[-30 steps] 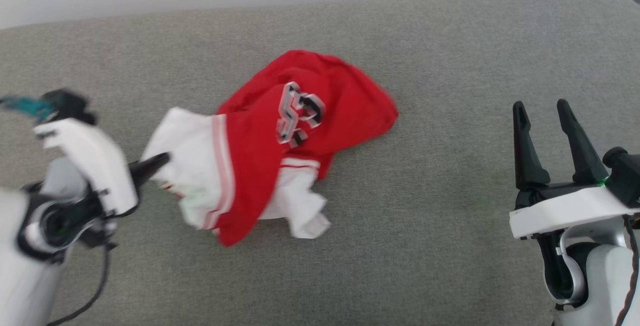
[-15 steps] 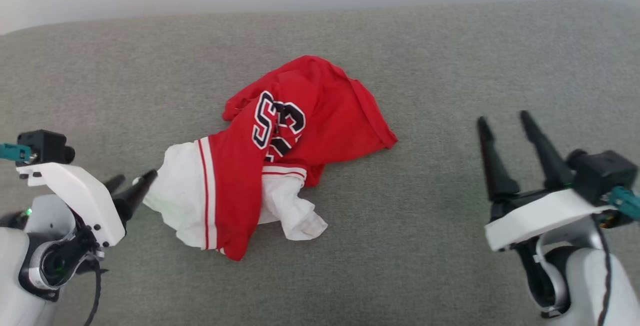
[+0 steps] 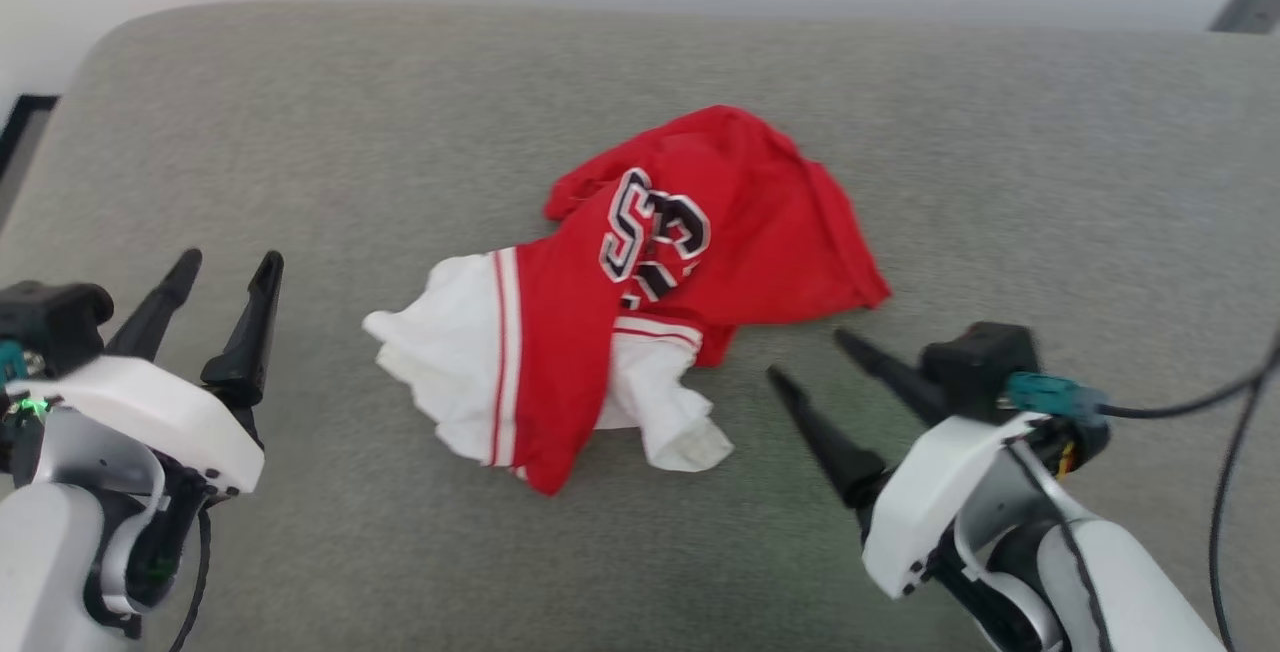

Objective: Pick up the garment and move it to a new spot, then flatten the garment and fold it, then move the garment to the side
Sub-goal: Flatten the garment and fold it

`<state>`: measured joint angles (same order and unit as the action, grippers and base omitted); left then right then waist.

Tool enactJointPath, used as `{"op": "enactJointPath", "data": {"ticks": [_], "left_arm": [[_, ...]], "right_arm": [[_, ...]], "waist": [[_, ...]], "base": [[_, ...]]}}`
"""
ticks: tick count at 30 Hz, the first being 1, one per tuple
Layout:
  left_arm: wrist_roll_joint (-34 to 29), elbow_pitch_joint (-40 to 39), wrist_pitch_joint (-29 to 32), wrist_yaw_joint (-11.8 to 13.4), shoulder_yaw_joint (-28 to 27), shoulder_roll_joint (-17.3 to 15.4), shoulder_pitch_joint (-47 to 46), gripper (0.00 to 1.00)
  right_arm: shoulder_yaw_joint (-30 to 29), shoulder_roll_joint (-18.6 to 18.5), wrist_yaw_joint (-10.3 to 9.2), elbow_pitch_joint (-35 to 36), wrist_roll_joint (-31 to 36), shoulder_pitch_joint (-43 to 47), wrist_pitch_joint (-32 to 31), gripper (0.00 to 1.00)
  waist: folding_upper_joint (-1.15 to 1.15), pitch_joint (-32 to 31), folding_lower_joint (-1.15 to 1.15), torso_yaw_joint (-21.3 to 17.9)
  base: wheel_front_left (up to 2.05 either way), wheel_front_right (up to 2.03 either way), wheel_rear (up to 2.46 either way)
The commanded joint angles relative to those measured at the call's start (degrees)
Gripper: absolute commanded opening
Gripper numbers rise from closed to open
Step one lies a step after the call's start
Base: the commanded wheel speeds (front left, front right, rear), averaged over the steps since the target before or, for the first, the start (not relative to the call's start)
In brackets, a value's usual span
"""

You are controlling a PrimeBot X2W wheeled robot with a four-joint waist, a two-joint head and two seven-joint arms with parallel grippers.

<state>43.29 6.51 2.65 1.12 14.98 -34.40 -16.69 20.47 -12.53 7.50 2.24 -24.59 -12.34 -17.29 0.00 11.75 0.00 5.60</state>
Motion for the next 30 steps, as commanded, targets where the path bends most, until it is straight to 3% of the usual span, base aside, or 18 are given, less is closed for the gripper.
{"op": "enactJointPath", "data": {"ticks": [1,8,13,24,25,26,27,30], "left_arm": [[-1.7,-0.6,-2.1,0.7,0.0,0.1,0.7,1.0],[-5.6,-2.0,-12.9,2.4,0.1,3.5,3.0,1.0],[-5.4,-1.9,-15.9,2.3,0.1,6.5,4.5,1.0],[-7.4,-0.9,-17.8,0.8,-1.5,11.1,6.7,1.0],[-7.6,-1.0,-17.9,0.5,-1.8,11.4,6.8,1.0],[-8.0,-1.4,-17.9,0.3,-2.4,12.0,6.9,1.0],[-8.4,-1.8,-17.9,-0.1,-3.2,12.6,7.2,1.0],[-9.5,-2.2,-17.9,-0.6,-4.4,13.6,8.2,1.0]], "right_arm": [[1.1,-0.6,-0.02,0.2,-0.9,-0.7,-1.5,1.0],[6.9,-5.2,-0.02,-0.8,-4.0,-3.8,-12.4,1.0],[9.8,-7.3,-0.02,-3.3,-4.1,-6.7,-17.7,1.0],[19.0,-8.5,-0.02,-18.0,-2.1,-15.6,-18.0,1.0],[19.8,-8.4,-0.03,-19.3,-2.1,-16.2,-17.8,0.83],[20.4,-8.3,-0.03,-20.6,-2.4,-16.7,-17.3,0.31],[21.2,-8.2,-0.03,-21.5,-2.8,-17.4,-16.8,0.0],[22.2,-8.4,-0.02,-22.6,-3.7,-18.6,-15.6,0.0]], "waist": [[0.0,0.3,0.0,1.9],[0.0,0.9,0.0,6.9],[0.0,1.2,0.0,10.2],[0.0,1.3,0.0,14.1],[0.0,1.2,0.0,14.2],[0.0,1.1,0.0,14.2],[0.0,1.1,0.0,14.2],[0.0,0.8,0.0,14.0]], "base": [[0.0,0.0,0.0],[0.0,0.0,0.0],[0.0,0.0,0.0],[0.0,0.0,0.0],[0.0,0.0,0.0],[0.0,0.0,0.0],[0.0,0.0,0.0],[0.0,0.0,0.0]]}}
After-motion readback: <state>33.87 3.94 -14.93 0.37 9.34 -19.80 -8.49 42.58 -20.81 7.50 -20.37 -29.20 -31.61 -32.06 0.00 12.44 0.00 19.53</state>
